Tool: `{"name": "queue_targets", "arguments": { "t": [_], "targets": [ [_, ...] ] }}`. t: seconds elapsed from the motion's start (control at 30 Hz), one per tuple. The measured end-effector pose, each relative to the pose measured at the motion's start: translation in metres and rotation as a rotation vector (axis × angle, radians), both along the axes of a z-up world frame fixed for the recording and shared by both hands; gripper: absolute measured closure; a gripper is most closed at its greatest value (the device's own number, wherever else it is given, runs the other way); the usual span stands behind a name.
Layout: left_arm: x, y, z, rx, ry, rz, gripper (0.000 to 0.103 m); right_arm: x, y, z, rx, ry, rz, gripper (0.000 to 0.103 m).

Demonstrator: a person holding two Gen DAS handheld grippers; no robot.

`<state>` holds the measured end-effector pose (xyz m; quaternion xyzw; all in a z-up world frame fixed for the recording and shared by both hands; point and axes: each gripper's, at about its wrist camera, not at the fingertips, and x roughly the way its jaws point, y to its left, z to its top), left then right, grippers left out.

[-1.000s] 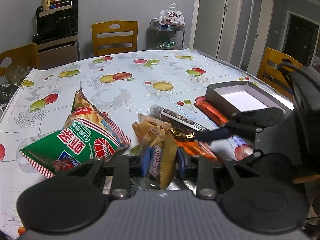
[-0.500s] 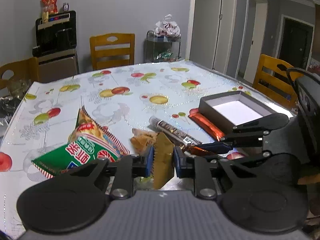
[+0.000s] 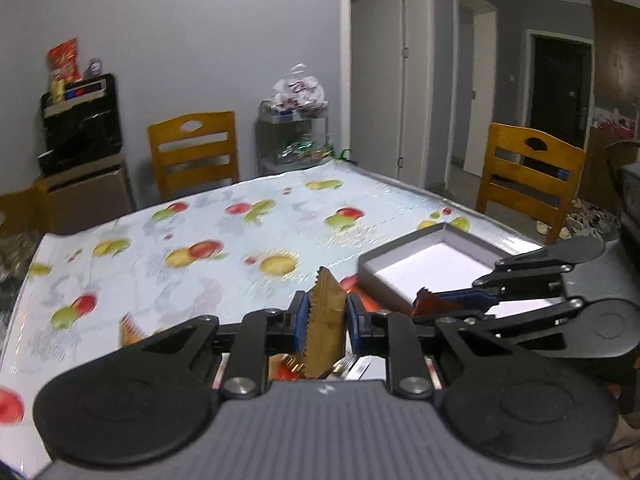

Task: Organize snacks
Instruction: 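Lift both packets and carry them toward the white tray box, then open the left tool over the tray to drop the gold packet while the right tool releases the orange packet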

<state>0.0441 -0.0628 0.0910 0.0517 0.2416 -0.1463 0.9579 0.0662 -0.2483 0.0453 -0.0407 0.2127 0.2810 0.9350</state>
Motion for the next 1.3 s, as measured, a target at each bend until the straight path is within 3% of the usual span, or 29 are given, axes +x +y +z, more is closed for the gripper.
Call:
{"name": "queue_targets", "arguments": {
  "t": [0.3, 0.4, 0.47, 0.63, 0.73, 1.03, 1.13, 1.2, 1.3],
  "targets": [
    [0.056, -0.077, 0.004, -0.004, 0.004, -0.115, 0.088, 0.020, -0.070, -0.001, 0.003, -0.002, -0.188, 0.083],
    [0.080, -0.108, 0.001, -0.003, 0.011, -0.145, 0.088, 0.031, -0.093, -0.007, 0.003, 0.028, -0.261, 0.083],
    [0.098, -0.125, -0.005, -0.005, 0.023, -0.163, 0.094, 0.041, -0.107, -0.014, 0.003, 0.055, -0.313, 0.083],
    [0.139, -0.166, -0.020, -0.031, 0.056, -0.197, 0.094, 0.062, -0.129, -0.031, 0.001, 0.106, -0.384, 0.083],
    [0.160, -0.186, -0.033, -0.008, 0.076, -0.201, 0.094, 0.070, -0.136, -0.042, -0.006, 0.147, -0.414, 0.083],
    [0.161, -0.175, -0.061, 0.059, 0.206, -0.205, 0.092, 0.063, -0.139, -0.043, -0.004, 0.147, -0.371, 0.083],
    [0.157, -0.172, -0.072, 0.108, 0.237, -0.189, 0.070, 0.064, -0.141, -0.043, -0.003, 0.146, -0.370, 0.083],
    [0.155, -0.169, -0.078, 0.120, 0.238, -0.184, 0.043, 0.062, -0.143, -0.043, -0.004, 0.143, -0.373, 0.083],
    [0.154, -0.168, -0.083, 0.119, 0.239, -0.186, 0.038, 0.060, -0.145, -0.045, -0.001, 0.147, -0.374, 0.083]
  ]
}}
